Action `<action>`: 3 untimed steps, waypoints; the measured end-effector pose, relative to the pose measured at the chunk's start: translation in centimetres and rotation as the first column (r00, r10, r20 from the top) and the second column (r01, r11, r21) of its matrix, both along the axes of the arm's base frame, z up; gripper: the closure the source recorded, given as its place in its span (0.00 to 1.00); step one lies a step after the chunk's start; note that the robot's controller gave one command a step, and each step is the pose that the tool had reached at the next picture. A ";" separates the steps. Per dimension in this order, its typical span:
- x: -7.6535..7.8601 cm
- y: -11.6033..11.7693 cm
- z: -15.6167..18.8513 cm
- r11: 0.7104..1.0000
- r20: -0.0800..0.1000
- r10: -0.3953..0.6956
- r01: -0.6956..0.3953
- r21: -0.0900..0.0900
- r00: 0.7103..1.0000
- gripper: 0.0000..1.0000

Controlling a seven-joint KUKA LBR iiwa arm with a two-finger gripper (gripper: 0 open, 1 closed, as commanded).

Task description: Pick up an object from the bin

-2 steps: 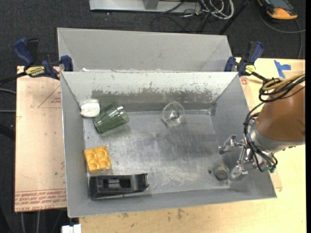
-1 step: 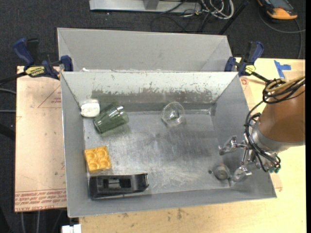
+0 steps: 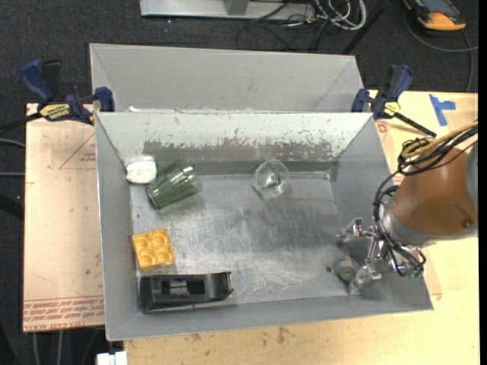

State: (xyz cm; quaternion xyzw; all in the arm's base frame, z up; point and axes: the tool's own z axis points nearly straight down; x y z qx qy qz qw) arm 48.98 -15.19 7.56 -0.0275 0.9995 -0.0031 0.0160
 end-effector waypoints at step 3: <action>-0.8 -0.1 0.3 1.000 -0.033 0.015 -0.015 0.004 0.999 1.00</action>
Offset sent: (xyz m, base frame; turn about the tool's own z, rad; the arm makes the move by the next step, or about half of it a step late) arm 0.0000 0.0000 0.0000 0.0000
